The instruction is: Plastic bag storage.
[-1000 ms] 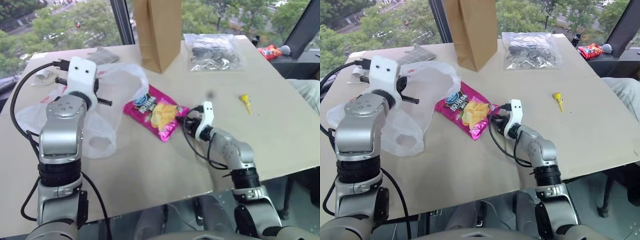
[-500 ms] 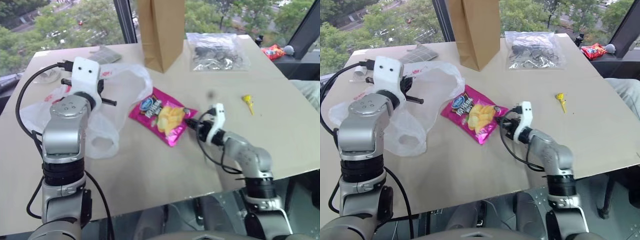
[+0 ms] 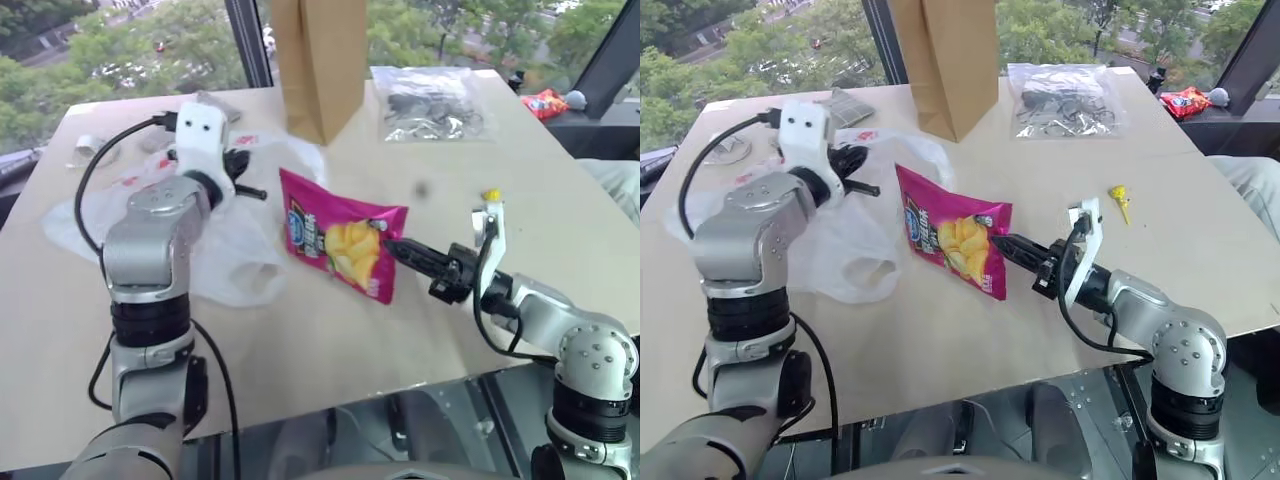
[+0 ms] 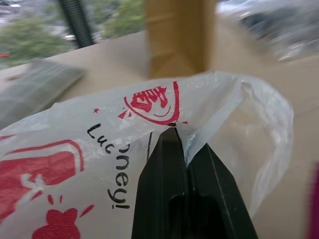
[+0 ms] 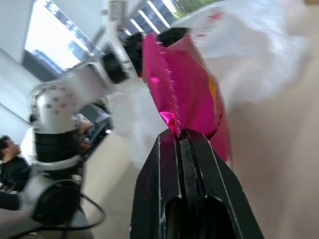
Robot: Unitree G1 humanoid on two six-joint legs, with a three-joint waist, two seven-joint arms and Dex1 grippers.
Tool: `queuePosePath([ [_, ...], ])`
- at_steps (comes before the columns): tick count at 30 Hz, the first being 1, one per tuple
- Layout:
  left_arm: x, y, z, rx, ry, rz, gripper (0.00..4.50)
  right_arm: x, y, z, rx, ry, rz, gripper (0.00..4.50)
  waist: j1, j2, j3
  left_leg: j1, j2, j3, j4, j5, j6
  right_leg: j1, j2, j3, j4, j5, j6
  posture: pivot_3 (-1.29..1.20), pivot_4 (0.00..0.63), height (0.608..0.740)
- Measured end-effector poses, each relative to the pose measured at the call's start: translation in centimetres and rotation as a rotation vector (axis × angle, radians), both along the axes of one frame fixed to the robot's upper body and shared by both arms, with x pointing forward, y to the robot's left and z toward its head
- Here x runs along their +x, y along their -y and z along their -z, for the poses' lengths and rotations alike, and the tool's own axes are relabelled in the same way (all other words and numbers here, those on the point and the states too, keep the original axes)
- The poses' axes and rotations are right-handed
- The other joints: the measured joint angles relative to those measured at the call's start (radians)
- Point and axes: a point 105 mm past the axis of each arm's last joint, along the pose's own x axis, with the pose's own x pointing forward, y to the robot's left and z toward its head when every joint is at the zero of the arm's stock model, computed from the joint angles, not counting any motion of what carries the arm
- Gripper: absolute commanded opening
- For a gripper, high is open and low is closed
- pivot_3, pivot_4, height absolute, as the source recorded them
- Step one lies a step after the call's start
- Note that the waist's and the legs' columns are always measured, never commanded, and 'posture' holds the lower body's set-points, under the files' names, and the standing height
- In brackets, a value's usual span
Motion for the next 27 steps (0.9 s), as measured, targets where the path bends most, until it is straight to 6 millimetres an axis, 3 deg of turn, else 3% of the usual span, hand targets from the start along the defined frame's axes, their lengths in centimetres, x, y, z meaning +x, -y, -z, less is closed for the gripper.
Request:
queuePosePath([
  [7,-0.8,1.9,-0.8,-0.064,-0.001,0.161,0.00,0.4,-1.5,-1.0,0.030,-0.005,-0.025,0.02,-0.004,0.000,0.000,0.000,0.000,0.001,0.000,0.000,0.000,0.000,0.001,0.001,0.000,0.000,0.000,0.00,0.150,0.740],
  [10,-1.8,3.2,-1.5,-0.087,0.018,0.237,0.00,2.3,-2.7,-1.4,0.093,-0.057,-0.002,0.02,-0.003,0.001,0.000,0.001,0.000,0.001,0.000,0.000,0.000,0.000,0.001,0.001,0.000,0.000,0.000,0.00,0.150,0.740],
  [12,-2.0,3.0,-1.2,-0.092,0.006,0.234,0.00,3.8,-3.1,-1.3,0.121,-0.104,0.031,0.02,-0.004,0.000,0.000,0.001,0.000,0.002,0.000,0.000,0.000,0.000,0.002,0.002,0.000,0.000,0.000,0.00,0.150,0.740],
  [15,-2.4,3.7,-0.5,-0.108,-0.017,0.267,0.00,6.5,-4.1,0.0,0.156,-0.214,0.095,0.02,-0.005,0.001,0.000,0.001,0.001,0.002,0.000,0.000,0.000,-0.001,0.002,0.002,0.000,0.000,0.000,0.00,0.150,0.740],
  [21,-2.7,4.1,-0.6,-0.129,-0.023,0.287,0.00,9.3,-5.1,3.3,0.115,-0.363,0.195,0.02,-0.003,0.001,0.001,0.000,0.000,0.002,0.000,0.000,0.000,-0.001,0.002,0.003,-0.001,0.000,0.000,0.00,0.150,0.740],
  [27,-3.7,5.7,-0.2,-0.153,-0.040,0.337,0.00,11.6,-8.7,3.1,0.087,-0.384,0.215,0.02,-0.011,0.002,0.001,0.001,0.001,0.003,-0.001,0.000,-0.001,-0.001,0.004,0.004,0.000,0.000,-0.001,0.00,0.150,0.740],
])
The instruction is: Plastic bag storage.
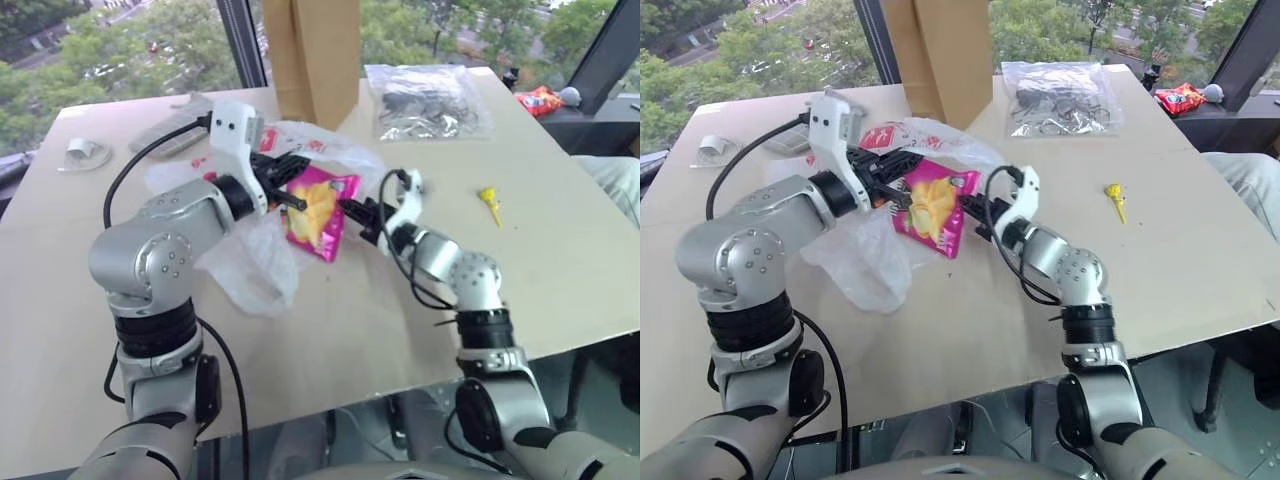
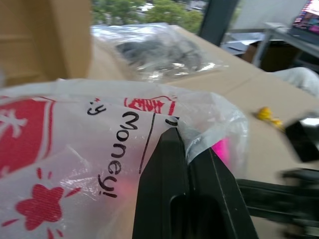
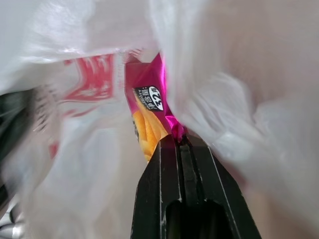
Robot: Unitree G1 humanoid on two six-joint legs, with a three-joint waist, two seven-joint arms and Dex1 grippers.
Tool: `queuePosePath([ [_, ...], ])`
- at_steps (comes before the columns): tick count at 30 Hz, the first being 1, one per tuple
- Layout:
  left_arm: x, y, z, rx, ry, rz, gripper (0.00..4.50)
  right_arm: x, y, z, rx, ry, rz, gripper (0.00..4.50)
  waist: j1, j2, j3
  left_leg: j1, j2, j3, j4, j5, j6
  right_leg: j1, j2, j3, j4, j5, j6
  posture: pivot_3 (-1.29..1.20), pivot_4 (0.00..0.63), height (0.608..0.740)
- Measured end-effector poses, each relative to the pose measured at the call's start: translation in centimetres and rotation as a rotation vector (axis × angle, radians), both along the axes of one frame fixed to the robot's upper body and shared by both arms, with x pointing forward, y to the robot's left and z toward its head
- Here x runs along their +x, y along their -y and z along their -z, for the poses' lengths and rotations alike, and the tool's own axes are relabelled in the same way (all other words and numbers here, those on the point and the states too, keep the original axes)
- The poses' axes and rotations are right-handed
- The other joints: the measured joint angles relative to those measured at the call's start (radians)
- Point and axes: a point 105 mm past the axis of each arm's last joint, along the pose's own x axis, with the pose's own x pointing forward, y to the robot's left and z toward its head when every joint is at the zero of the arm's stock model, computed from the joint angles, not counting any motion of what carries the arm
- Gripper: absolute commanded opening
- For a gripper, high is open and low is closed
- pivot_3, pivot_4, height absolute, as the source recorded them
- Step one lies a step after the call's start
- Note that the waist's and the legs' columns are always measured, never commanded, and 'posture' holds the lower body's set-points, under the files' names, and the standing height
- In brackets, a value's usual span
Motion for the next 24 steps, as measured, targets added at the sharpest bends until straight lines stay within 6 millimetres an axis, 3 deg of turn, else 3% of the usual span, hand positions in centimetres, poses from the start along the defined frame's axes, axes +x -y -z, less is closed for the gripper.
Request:
queuePosePath([
  [5,-0.6,-0.1,2.3,0.060,-0.069,-0.007,0.00,1.4,-1.1,0.6,-0.047,-0.019,0.006,0.02,0.005,0.000,0.000,-0.001,0.000,0.000,0.000,0.000,0.000,0.000,0.000,0.000,-0.001,0.000,0.000,0.00,0.150,0.740],
  [10,-1.0,0.3,2.2,0.056,-0.065,0.020,0.00,3.1,-1.1,1.6,-0.104,-0.035,0.072,0.02,0.003,0.001,0.000,-0.001,0.000,0.000,0.000,0.002,-0.004,0.000,0.000,0.000,-0.001,0.000,0.000,0.00,0.150,0.740],
  [16,-1.2,0.5,2.2,0.015,-0.083,0.016,0.00,5.7,-1.2,0.6,-0.186,0.042,0.180,0.02,0.001,0.001,0.000,0.000,0.000,0.000,-0.001,0.002,-0.004,0.000,0.000,0.000,-0.001,0.000,0.000,0.00,0.150,0.740],
  [18,-0.7,0.0,2.0,-0.016,-0.089,-0.024,0.00,5.5,-2.1,0.0,-0.245,0.148,0.141,0.93,0.001,0.001,0.000,-0.001,0.000,0.000,-0.001,0.002,-0.004,0.000,0.000,0.000,-0.001,0.000,0.000,0.00,0.150,0.740],
  [23,0.4,-1.1,1.4,-0.134,-0.117,-0.095,0.00,4.4,-3.5,-1.1,-0.375,0.353,0.043,1.13,0.002,0.001,0.001,-0.001,0.000,0.000,-0.001,0.002,-0.004,-0.001,0.000,0.000,-0.002,0.000,0.000,0.00,0.150,0.740],
  [24,0.7,-1.3,1.3,-0.152,-0.127,-0.104,0.00,4.1,-3.4,-1.7,-0.386,0.407,0.031,1.38,0.002,0.001,0.001,-0.001,0.000,-0.001,-0.001,0.002,-0.004,-0.001,0.000,0.000,-0.002,0.000,0.000,0.00,0.150,0.740],
])
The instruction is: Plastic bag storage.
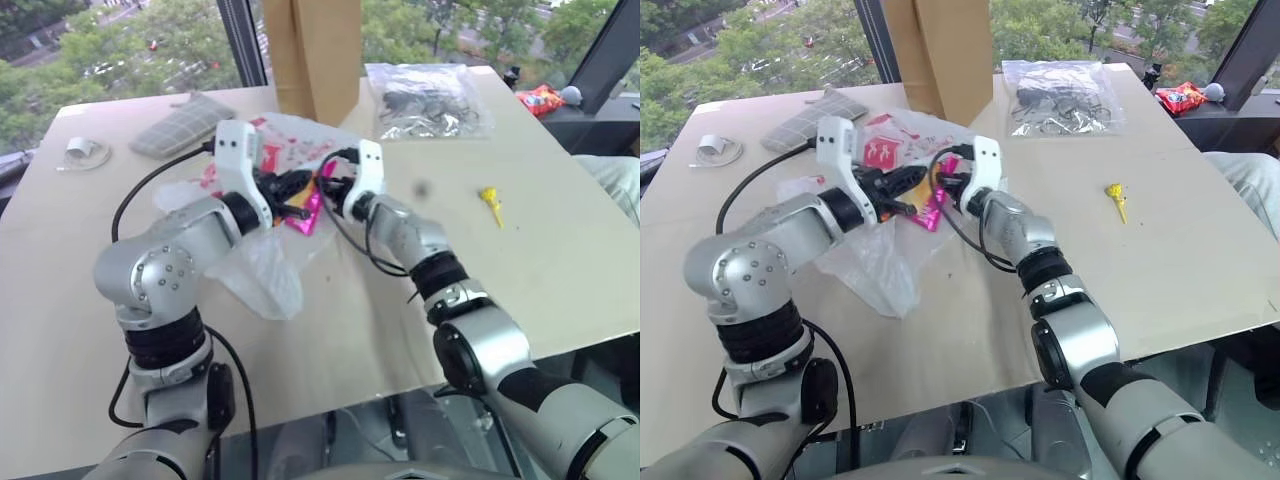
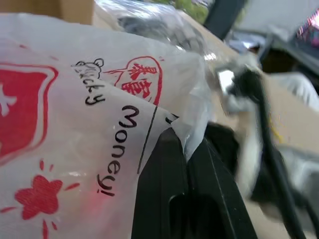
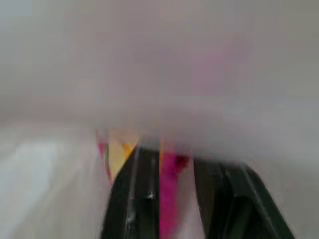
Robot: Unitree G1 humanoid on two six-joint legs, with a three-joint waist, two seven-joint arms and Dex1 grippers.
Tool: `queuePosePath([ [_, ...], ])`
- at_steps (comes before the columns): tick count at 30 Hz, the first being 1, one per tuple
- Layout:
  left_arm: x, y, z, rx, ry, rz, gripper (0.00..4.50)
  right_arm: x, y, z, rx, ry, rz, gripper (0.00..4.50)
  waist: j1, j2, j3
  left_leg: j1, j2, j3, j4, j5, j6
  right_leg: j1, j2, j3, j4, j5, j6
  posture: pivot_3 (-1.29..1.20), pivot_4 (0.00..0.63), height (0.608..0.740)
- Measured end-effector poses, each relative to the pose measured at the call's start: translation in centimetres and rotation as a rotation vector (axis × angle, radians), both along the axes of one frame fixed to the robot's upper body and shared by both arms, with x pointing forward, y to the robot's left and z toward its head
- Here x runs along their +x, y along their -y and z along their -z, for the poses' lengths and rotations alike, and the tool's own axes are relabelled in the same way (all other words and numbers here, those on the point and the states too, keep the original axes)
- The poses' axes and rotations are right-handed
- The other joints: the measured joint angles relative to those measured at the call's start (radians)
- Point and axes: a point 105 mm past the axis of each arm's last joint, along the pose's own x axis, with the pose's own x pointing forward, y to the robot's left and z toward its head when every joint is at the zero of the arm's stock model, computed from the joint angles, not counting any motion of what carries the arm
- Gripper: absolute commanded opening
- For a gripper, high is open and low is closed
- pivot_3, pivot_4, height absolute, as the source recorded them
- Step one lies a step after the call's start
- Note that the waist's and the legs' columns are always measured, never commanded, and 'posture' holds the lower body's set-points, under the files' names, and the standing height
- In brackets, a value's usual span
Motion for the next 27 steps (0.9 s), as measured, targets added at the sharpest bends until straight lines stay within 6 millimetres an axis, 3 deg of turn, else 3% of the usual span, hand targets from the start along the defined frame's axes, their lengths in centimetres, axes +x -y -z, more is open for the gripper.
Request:
queuePosePath([
  [2,0.7,-0.9,-0.2,-0.050,-0.021,-0.036,0.00,-1.4,0.4,-1.2,-0.045,0.106,-0.056,1.38,0.004,0.000,0.000,-0.001,0.000,-0.002,0.000,0.000,0.000,0.000,-0.001,-0.002,-0.001,0.000,0.000,0.00,0.150,0.740],
  [4,1.1,-1.7,-0.1,-0.079,-0.041,-0.065,0.00,-2.1,1.4,-1.0,-0.086,0.137,-0.065,1.38,0.004,0.000,0.000,-0.001,-0.001,-0.002,0.000,0.000,0.000,0.000,-0.001,-0.002,-0.001,0.000,0.000,0.00,0.150,0.740],
  [9,1.9,-2.9,-0.5,-0.152,-0.075,-0.061,0.00,-2.5,6.5,1.1,-0.273,0.174,0.028,1.38,0.007,0.000,0.000,-0.002,-0.002,-0.003,0.000,0.000,0.000,0.000,-0.003,-0.004,-0.002,0.000,0.000,0.00,0.150,0.740],
  [12,1.5,-1.8,-0.8,-0.162,-0.074,0.025,0.00,-2.3,8.3,0.4,-0.311,0.210,0.092,1.38,-0.001,0.000,0.000,-0.001,-0.001,-0.001,-0.001,0.000,-0.001,0.000,-0.002,-0.002,-0.002,0.000,0.000,0.00,0.150,0.740],
  [16,1.3,-0.4,-0.7,-0.146,-0.083,0.091,0.00,-3.5,8.8,-1.3,-0.316,0.284,0.086,2.64,0.003,0.000,0.000,-0.001,-0.001,-0.002,-0.001,0.000,-0.001,0.000,-0.002,-0.002,-0.002,0.000,0.000,0.00,0.150,0.740],
  [20,1.3,0.0,-0.7,-0.127,-0.079,0.098,0.00,-4.5,13.9,-1.4,-0.424,0.324,0.204,4.40,0.020,0.000,0.000,-0.002,-0.003,-0.002,-0.001,0.000,0.000,0.001,-0.006,-0.004,-0.004,0.000,0.001,0.00,0.150,0.740],
  [27,1.8,0.3,-0.9,-0.041,-0.035,0.041,0.00,-5.1,23.5,-1.3,-0.579,0.273,0.506,4.40,0.029,0.000,0.000,-0.001,-0.003,0.000,-0.001,0.000,0.000,0.001,-0.004,-0.003,-0.003,0.000,0.000,0.00,0.150,0.740],
])
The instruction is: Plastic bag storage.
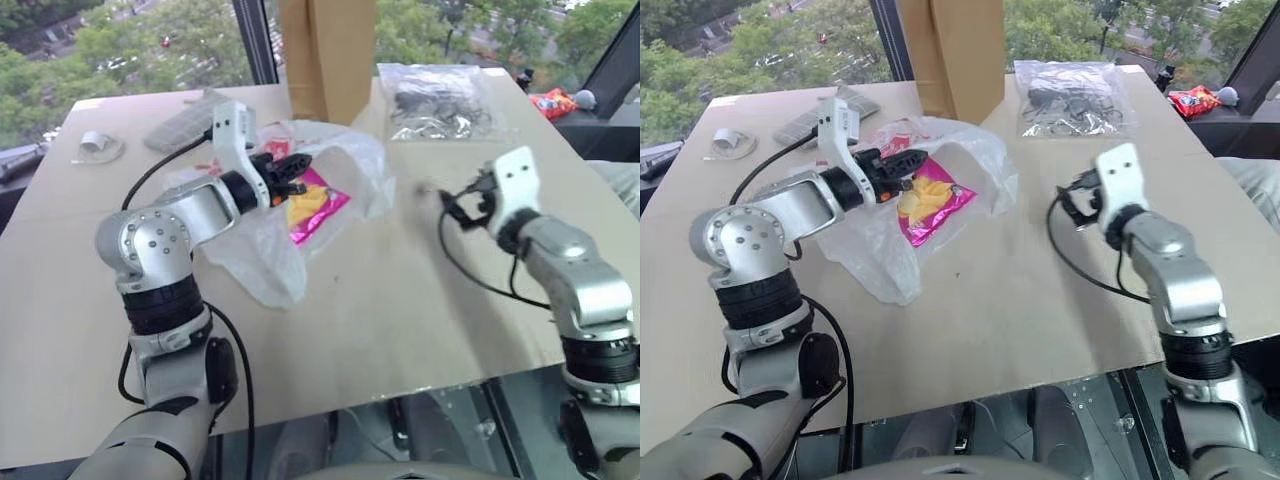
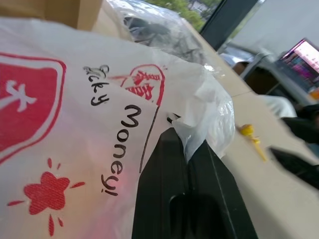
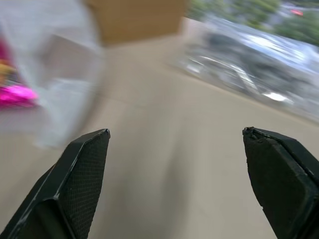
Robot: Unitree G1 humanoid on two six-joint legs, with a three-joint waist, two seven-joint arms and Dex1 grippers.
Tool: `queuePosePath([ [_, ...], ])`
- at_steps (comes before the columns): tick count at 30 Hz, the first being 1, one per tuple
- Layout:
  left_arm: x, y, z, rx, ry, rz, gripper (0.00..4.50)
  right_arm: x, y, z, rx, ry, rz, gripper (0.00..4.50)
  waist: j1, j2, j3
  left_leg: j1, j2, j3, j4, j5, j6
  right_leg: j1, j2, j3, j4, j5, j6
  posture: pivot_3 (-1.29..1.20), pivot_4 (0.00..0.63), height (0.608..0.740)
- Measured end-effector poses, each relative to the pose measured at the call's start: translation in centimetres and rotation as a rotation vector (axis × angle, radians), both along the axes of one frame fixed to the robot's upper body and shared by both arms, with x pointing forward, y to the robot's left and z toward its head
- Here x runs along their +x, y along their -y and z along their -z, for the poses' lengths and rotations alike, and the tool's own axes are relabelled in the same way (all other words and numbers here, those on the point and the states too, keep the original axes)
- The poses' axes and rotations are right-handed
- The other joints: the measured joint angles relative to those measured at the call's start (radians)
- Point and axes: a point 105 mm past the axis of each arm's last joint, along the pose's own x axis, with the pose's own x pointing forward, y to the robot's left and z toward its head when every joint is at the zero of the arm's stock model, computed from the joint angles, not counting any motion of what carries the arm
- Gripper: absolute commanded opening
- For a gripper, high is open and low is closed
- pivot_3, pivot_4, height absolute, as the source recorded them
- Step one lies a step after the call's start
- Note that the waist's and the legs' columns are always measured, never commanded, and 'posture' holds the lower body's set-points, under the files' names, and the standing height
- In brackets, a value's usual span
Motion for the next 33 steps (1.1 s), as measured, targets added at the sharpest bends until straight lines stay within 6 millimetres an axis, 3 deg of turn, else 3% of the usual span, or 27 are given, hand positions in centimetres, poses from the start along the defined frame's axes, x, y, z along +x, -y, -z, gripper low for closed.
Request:
queuePosePath([
  [4,0.4,-0.1,-0.1,0.056,0.032,-0.050,0.00,0.8,4.5,1.4,-0.021,-0.053,0.181,4.40,-0.001,0.000,0.000,0.001,0.000,0.005,0.000,0.000,0.000,0.000,0.000,0.002,0.000,0.000,0.000,0.00,0.150,0.740],
  [7,0.5,0.3,-0.5,0.096,0.075,-0.060,0.00,2.3,8.2,5.4,0.030,-0.184,0.315,4.40,0.000,-0.001,0.000,0.001,0.000,0.008,0.000,0.000,0.001,0.002,0.000,0.003,-0.001,0.000,0.000,0.00,0.150,0.740],
  [9,0.5,0.1,-0.8,0.106,0.097,-0.074,0.00,2.8,9.5,7.9,0.051,-0.258,0.357,4.40,0.000,-0.001,0.000,0.001,0.000,0.008,0.000,0.000,0.000,0.001,0.000,0.003,0.000,0.000,0.000,0.00,0.150,0.740],
  [12,0.5,0.2,-0.9,0.121,0.105,-0.074,0.00,4.1,9.7,7.9,0.082,-0.252,0.351,3.58,-0.007,0.000,0.000,0.002,0.001,0.008,0.000,0.000,0.001,0.001,0.001,0.005,0.000,0.000,0.000,0.00,0.150,0.740],
  [14,0.5,0.3,-0.8,0.126,0.105,-0.071,0.00,4.8,9.6,8.2,0.113,-0.257,0.339,2.60,-0.010,0.000,0.000,0.002,0.001,0.008,0.000,0.000,0.001,0.001,0.001,0.005,0.000,0.000,0.000,0.00,0.150,0.740],
  [19,0.4,0.2,-1.1,0.129,0.116,-0.075,0.00,5.4,8.6,8.4,0.145,-0.249,0.267,0.15,-0.014,0.000,0.000,0.002,0.001,0.006,0.000,0.000,0.001,0.002,0.001,0.005,0.000,0.000,0.000,0.00,0.150,0.740],
  [24,0.3,0.1,-1.2,0.129,0.120,-0.079,0.00,4.2,7.2,8.5,0.127,-0.219,0.147,0.03,-0.014,0.000,0.000,0.001,0.002,0.004,0.000,0.000,0.001,0.001,0.001,0.004,0.000,0.000,0.000,0.00,0.150,0.740],
  [28,0.4,0.1,-1.1,0.124,0.117,-0.081,0.00,2.0,4.1,7.5,0.179,-0.204,-0.029,0.03,-0.017,0.000,0.000,0.001,0.002,0.004,0.000,0.000,0.001,0.000,0.001,0.005,0.001,0.000,0.000,0.00,0.150,0.740],
  [31,0.6,-0.1,-0.9,0.110,0.104,-0.090,0.00,-0.7,-0.5,4.8,0.274,-0.184,-0.225,0.03,-0.022,0.000,0.000,0.002,0.003,0.004,0.000,0.000,0.001,0.000,0.002,0.005,0.002,0.000,0.000,0.00,0.150,0.740],
  [33,0.8,-0.2,-0.7,0.106,0.095,-0.092,0.00,-2.8,-4.6,2.7,0.298,-0.172,-0.391,0.03,-0.023,0.000,0.000,0.003,0.002,0.004,0.001,0.000,0.001,0.000,0.002,0.005,0.003,0.000,0.000,0.00,0.150,0.740],
])
